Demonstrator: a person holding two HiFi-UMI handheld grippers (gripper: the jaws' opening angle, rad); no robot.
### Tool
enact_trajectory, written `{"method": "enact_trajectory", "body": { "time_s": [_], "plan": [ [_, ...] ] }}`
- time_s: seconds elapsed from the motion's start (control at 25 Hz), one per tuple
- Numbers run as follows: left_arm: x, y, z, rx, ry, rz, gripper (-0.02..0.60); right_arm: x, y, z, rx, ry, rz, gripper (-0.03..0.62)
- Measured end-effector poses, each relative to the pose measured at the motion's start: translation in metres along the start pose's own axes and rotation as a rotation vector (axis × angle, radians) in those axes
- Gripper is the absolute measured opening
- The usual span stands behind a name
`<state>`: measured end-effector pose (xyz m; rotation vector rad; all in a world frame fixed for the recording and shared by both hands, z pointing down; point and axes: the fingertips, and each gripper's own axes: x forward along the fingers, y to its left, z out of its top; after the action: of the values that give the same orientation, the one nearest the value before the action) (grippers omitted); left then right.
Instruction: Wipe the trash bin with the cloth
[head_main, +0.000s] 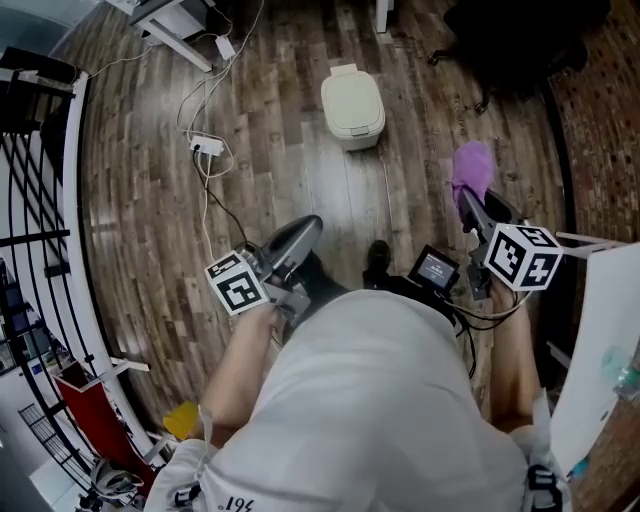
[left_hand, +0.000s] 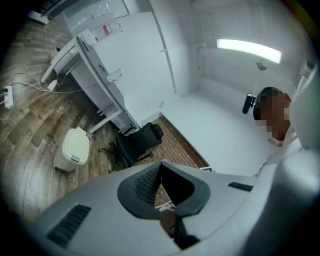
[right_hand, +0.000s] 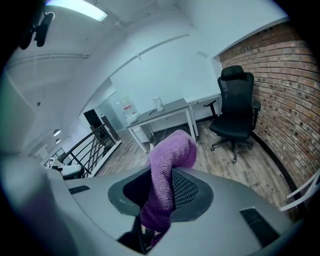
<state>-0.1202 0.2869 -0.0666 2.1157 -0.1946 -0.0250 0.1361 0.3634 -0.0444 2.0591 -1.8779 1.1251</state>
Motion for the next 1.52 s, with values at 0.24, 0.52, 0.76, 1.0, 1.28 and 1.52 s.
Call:
{"method": "enact_trajectory", "body": {
  "time_s": [0.24,0.52,0.76,1.0,1.28,1.52],
  "plan": [
    [0.015,0.015,0.007,-0.003,-0.039,0.068,0.003,0.028,-0.021,0.003,0.024,0.081,0.018,0.097],
    [0.023,0.048,0.026,-0.030,-0.001,0.099,0.003,0.063,-0.009,0.015,0.002,0.135,0.039,0.097],
    [0.037,0.111,0.080,-0.059,0.071,0.092,0.003,0.129,0.008,0.034,-0.064,0.140,0.019,0.097],
    [0.058,0.162,0.167,-0.034,0.147,0.068,0.003,0.203,0.038,0.072,-0.090,0.174,-0.033,0.097],
    [0.065,0.217,0.224,-0.030,0.178,0.052,0.003,0.269,0.079,0.100,-0.123,0.207,-0.035,0.097],
    [0.073,0.241,0.232,-0.053,0.179,0.075,0.003,0.310,0.093,0.113,-0.174,0.240,0.015,0.097]
  ]
}}
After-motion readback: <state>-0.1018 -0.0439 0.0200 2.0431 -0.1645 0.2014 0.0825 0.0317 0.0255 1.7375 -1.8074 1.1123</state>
